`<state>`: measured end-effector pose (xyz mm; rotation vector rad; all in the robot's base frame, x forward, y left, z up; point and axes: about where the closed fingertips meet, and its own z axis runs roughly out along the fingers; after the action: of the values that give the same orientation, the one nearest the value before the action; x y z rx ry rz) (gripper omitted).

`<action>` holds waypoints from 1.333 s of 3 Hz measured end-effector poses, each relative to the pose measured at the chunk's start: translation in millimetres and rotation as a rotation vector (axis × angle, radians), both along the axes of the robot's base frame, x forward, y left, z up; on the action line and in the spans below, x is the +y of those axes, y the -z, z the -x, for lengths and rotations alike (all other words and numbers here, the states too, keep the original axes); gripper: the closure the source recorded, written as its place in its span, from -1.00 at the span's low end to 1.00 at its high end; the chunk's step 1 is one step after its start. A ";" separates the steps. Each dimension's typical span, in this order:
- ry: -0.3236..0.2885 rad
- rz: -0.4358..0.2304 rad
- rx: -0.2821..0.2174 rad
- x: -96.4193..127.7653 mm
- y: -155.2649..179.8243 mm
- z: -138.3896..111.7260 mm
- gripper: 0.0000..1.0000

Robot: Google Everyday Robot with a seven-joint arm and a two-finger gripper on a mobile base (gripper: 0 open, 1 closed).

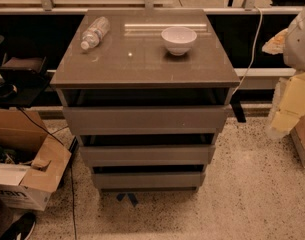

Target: Open middle drawer

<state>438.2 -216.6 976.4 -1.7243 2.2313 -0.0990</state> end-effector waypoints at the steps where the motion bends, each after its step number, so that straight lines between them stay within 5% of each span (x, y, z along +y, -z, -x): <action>1: 0.001 -0.001 -0.004 0.6 1.5 -1.3 -1.00; 3: 0.040 -0.032 -0.100 9.0 55.3 -41.4 -1.00; 4: 0.040 -0.037 -0.123 10.2 50.8 -45.4 -1.00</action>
Offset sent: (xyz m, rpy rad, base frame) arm 0.0332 0.0130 -0.0451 0.0330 -0.0821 -0.0169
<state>483.6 -206.4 925.5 -1.6094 2.1659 -0.1673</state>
